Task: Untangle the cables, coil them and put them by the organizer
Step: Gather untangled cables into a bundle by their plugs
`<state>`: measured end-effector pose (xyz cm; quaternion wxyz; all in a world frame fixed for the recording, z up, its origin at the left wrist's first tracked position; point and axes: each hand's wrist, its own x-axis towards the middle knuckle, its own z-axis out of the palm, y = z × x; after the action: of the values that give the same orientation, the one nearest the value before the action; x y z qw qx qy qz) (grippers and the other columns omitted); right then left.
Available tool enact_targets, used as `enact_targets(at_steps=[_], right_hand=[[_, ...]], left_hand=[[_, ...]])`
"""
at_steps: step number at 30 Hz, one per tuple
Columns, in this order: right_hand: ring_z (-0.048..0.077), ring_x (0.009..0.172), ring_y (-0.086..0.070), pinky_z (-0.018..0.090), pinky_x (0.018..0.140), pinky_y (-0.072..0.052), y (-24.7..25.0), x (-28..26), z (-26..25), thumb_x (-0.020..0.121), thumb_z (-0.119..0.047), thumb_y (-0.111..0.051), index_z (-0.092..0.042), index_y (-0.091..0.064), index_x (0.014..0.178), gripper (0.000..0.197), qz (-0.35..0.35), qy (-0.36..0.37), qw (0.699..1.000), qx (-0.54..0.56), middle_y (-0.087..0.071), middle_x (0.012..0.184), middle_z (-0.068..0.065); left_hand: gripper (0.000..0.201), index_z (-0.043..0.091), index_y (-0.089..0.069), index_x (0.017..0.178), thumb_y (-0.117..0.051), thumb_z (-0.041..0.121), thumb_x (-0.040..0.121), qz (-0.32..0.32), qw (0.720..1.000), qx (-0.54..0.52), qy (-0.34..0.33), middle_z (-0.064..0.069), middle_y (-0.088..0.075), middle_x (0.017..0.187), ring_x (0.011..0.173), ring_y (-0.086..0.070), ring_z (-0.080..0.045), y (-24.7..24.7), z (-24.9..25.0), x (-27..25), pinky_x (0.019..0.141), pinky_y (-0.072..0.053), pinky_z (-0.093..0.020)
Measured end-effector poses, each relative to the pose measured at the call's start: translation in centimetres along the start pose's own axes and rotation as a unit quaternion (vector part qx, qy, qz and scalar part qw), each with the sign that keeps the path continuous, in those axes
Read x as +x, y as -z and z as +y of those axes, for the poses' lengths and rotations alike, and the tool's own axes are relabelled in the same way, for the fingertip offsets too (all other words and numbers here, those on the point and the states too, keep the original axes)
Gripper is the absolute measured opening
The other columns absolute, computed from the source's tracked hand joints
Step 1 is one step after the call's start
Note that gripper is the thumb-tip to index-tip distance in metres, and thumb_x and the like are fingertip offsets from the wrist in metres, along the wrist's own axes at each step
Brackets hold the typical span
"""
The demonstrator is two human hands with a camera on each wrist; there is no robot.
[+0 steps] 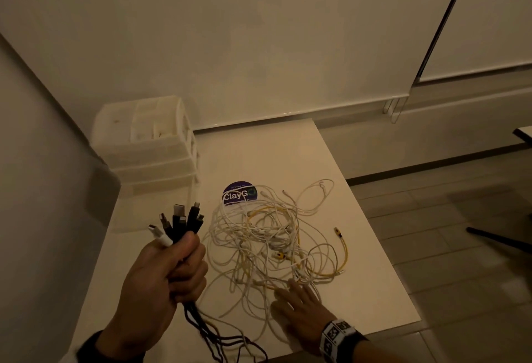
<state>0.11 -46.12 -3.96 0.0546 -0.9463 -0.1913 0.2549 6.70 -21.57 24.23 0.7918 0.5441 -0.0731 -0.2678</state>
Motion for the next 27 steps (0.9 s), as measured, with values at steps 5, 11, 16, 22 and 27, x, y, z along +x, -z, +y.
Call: enact_targets(at_steps=[5, 11, 16, 22, 27], right_hand=[[0.034, 0.147, 0.012, 0.054, 0.117, 0.005, 1.6, 2.4, 0.0, 0.1, -0.027, -0.035, -0.022, -0.016, 0.15, 0.054, 0.003, -0.03, 0.998, 0.059, -0.001, 0.162, -0.001], [0.029, 0.143, -0.02, 0.051, 0.114, -0.024, 5.6, 1.8, -0.2, 0.085, -0.01, -0.047, -0.021, -0.043, 0.138, 0.054, 0.07, -0.033, 0.988, 0.137, -0.034, 0.151, 0.0], [0.025, 0.11, -0.059, 0.034, 0.096, -0.047, 9.6, -0.3, 6.6, 0.079, -0.013, -0.041, -0.016, -0.07, 0.104, 0.038, 0.286, -0.239, 0.871, 0.321, -0.069, 0.113, 0.005], [0.034, 0.111, -0.055, 0.037, 0.086, -0.047, 7.6, 0.8, 13.2, 0.094, -0.018, -0.047, -0.004, -0.046, 0.119, 0.028, 0.127, -0.478, 0.807, 0.322, -0.05, 0.126, 0.017], [0.036, 0.111, -0.055, 0.035, 0.082, -0.045, 6.0, 1.9, 11.6, 0.096, -0.013, -0.045, 0.0, -0.048, 0.118, 0.026, 0.13, -0.504, 0.772, 0.365, -0.053, 0.125, 0.021]], left_hand=[[0.062, 0.015, -0.03, 0.055, -0.084, 0.044, 0.063, 0.004, 1.0, 0.004, -0.002, -0.001, -0.019, 0.051, 0.04, -0.014, -0.009, -0.4, 0.0, 0.9, 0.041, -0.014, -0.024], [0.064, 0.015, -0.029, 0.055, -0.084, 0.046, 0.062, -0.002, 1.0, 0.021, -0.003, -0.002, -0.017, 0.051, 0.04, -0.014, -0.009, -1.1, -0.1, 2.4, 0.04, -0.016, -0.023], [0.067, 0.014, -0.024, 0.057, -0.083, 0.045, 0.064, -0.003, 1.0, 0.015, -0.019, -0.001, -0.019, 0.051, 0.04, -0.014, -0.008, -1.4, 0.1, 3.5, 0.04, -0.016, -0.022], [0.062, 0.013, -0.025, 0.059, -0.077, 0.044, 0.072, -0.003, 0.998, 0.024, -0.052, 0.0, -0.022, 0.051, 0.039, -0.017, -0.008, -0.9, 0.7, 4.4, 0.039, -0.02, -0.021], [0.064, 0.013, -0.024, 0.06, -0.076, 0.05, 0.071, 0.01, 0.997, 0.042, -0.07, 0.001, -0.024, 0.052, 0.038, -0.023, -0.01, -0.5, 1.3, 4.7, 0.039, -0.029, -0.022]])
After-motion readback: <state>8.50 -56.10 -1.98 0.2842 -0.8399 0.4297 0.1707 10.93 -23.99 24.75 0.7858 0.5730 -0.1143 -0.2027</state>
